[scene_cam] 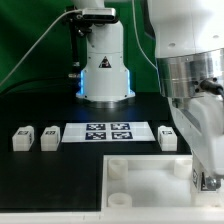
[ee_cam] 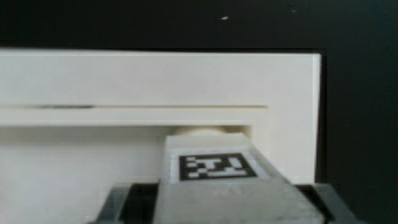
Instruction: Assemble one leg
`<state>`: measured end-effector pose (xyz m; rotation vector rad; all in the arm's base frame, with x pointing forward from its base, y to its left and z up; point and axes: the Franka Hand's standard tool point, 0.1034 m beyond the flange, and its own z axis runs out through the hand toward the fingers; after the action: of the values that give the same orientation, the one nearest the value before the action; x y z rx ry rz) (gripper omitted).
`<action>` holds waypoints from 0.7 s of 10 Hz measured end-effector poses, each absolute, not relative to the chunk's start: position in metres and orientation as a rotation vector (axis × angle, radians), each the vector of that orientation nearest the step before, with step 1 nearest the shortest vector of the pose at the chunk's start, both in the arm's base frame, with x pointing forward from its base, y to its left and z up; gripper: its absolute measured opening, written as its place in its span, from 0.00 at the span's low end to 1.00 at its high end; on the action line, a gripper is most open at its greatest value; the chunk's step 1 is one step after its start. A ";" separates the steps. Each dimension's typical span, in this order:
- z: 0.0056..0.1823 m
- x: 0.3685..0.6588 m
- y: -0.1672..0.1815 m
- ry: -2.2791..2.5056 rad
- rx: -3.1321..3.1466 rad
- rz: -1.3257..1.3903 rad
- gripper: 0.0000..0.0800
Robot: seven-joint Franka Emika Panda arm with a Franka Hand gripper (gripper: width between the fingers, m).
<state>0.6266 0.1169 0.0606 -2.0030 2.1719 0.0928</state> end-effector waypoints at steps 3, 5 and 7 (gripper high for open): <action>0.061 0.627 0.119 2.376 -1.767 0.117 0.37; 0.060 0.626 0.117 2.402 -1.750 0.107 0.38; 0.060 0.626 0.118 2.401 -1.750 0.107 0.63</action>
Offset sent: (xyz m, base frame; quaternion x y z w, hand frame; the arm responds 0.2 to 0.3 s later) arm -0.0190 0.0034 -0.0031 -0.0468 0.0600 0.1880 0.9792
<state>0.6256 0.1180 0.0598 -1.7505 2.4008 0.1071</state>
